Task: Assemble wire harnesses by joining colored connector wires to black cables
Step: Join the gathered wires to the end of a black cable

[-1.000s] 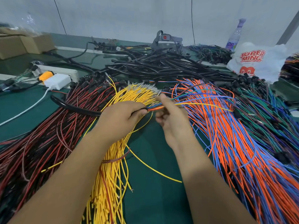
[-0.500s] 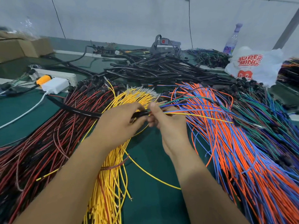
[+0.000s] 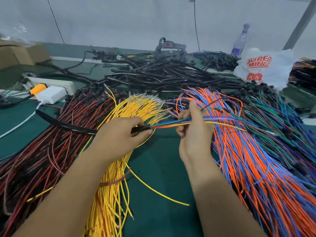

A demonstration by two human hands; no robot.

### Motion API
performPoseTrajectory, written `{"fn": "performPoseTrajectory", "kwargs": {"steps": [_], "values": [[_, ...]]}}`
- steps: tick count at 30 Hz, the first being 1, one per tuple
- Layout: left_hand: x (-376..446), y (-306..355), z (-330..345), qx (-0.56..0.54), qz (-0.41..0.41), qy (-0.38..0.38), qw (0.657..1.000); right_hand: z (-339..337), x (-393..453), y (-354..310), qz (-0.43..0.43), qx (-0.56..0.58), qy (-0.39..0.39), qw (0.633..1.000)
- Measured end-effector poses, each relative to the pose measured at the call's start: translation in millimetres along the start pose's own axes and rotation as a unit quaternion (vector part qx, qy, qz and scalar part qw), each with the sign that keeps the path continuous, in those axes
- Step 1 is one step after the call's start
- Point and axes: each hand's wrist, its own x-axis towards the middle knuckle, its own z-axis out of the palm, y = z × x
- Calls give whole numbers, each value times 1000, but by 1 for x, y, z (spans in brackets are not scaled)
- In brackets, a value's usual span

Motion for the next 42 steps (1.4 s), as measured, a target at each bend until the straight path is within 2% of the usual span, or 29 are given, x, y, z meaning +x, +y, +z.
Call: {"fn": "performPoseTrajectory", "kwargs": {"steps": [2, 4, 7, 10, 12, 15, 18, 20, 23, 28, 31, 34, 36, 39, 42], "values": [[0, 0, -1, 1, -13, -3, 1000, 2, -3, 1, -61, -70, -5, 996], [0, 1, -2, 6, -14, -9, 1000, 4, -7, 5, -84, -118, -41, 989], [-2, 6, -2, 7, 11, -1, 1000, 9, -16, 15, -61, -189, -123, 972], [-2, 10, -4, -1, 51, 12, 999, 12, -20, 20, -20, -190, -182, 965], [-1, 10, -4, 8, 58, 7, 998, 12, -19, 15, 32, -165, -191, 967], [0, 8, -4, 23, 45, 18, 999, 7, -12, 5, 107, -13, -162, 981], [0, 5, -3, 30, 34, 25, 999, 0, -5, -5, 122, 102, -94, 983], [0, 3, -2, 50, 20, 33, 998, -2, -3, -6, 120, 111, -57, 985], [-1, 0, -3, 91, -12, 51, 994, 1, -2, -1, 87, 62, -24, 994], [1, -3, -4, 71, -30, 46, 996, 2, -2, 8, -42, -97, -6, 994], [-1, 2, -1, 24, 32, 30, 999, 5, -6, 18, -74, -187, -80, 976], [-2, 8, -3, -13, 73, 3, 997, 11, -11, 25, -63, -224, -157, 960], [-1, 7, -4, -20, 70, 22, 997, 12, -12, 23, -26, -192, -170, 966], [0, 9, -4, -26, 49, 49, 997, 10, -12, 16, 76, -53, -189, 977], [0, 12, -5, -17, 23, 64, 998, 7, -11, 6, 147, 78, -194, 967]]}}
